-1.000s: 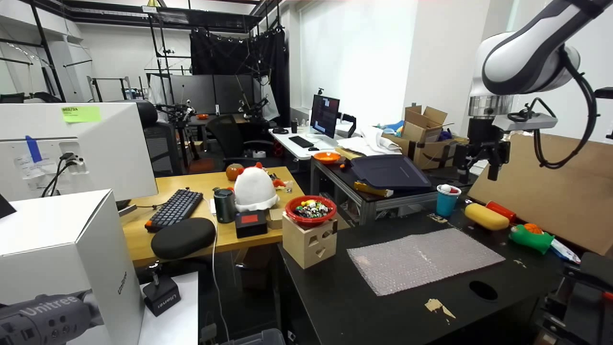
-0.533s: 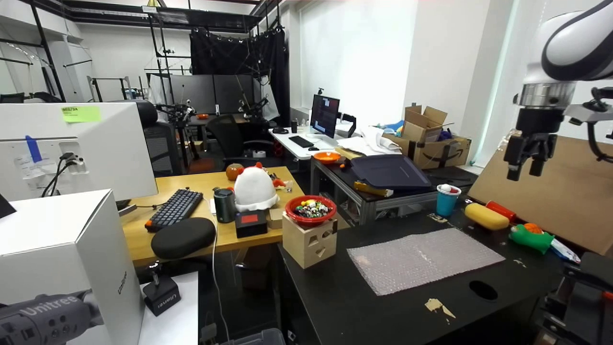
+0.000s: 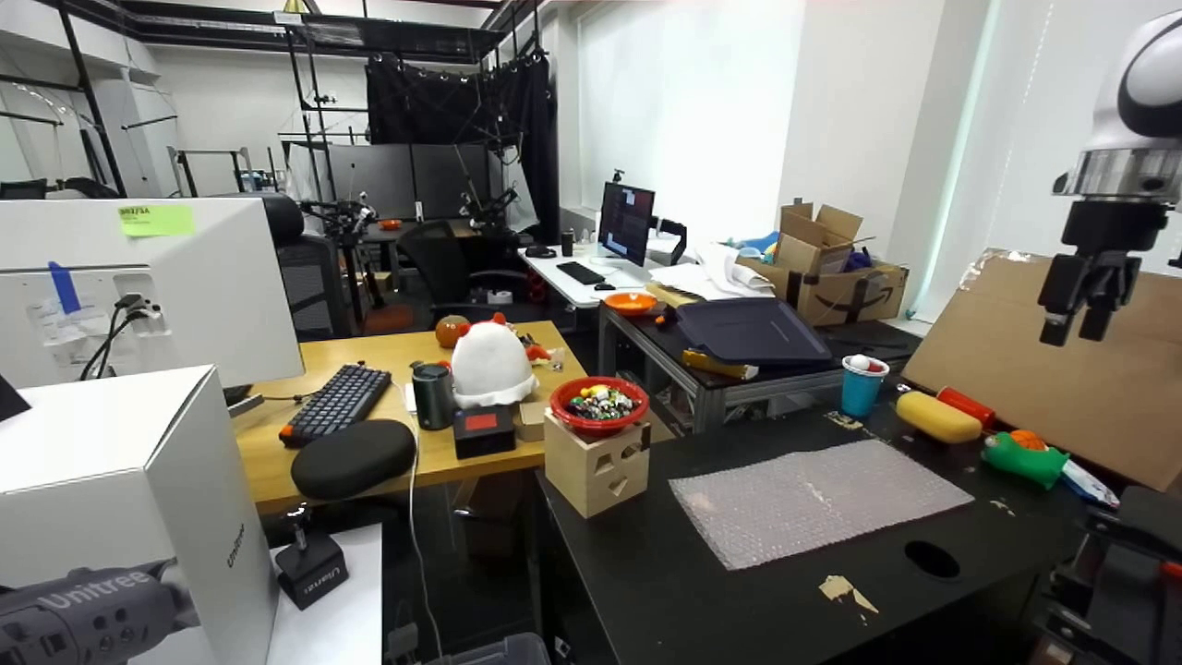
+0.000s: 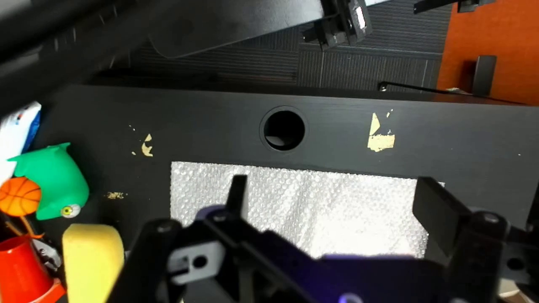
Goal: Unfold the plastic once.
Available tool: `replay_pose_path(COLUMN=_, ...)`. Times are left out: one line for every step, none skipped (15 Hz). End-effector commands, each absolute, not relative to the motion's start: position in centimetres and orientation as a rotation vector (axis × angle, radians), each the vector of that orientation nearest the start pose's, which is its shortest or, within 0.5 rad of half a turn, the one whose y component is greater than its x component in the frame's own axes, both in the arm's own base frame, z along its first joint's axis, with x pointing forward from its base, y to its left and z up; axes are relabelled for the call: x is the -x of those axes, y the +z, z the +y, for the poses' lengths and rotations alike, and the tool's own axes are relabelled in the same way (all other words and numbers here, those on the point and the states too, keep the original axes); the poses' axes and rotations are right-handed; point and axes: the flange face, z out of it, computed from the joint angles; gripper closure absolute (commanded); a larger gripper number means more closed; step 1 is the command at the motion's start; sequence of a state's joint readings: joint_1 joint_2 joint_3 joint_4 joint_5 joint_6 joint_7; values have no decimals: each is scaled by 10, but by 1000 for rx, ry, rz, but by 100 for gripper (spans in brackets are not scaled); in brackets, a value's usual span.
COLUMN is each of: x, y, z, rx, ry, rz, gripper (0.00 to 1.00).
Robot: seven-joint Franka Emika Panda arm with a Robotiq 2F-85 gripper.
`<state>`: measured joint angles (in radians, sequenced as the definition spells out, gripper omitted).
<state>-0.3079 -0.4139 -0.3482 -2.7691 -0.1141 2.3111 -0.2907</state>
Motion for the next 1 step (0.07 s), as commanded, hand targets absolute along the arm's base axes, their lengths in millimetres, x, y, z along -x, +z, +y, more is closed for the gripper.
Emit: replay_pose_path(x=-293, y=323, z=-212, rx=3041, ry=52, rz=383, gripper=0)
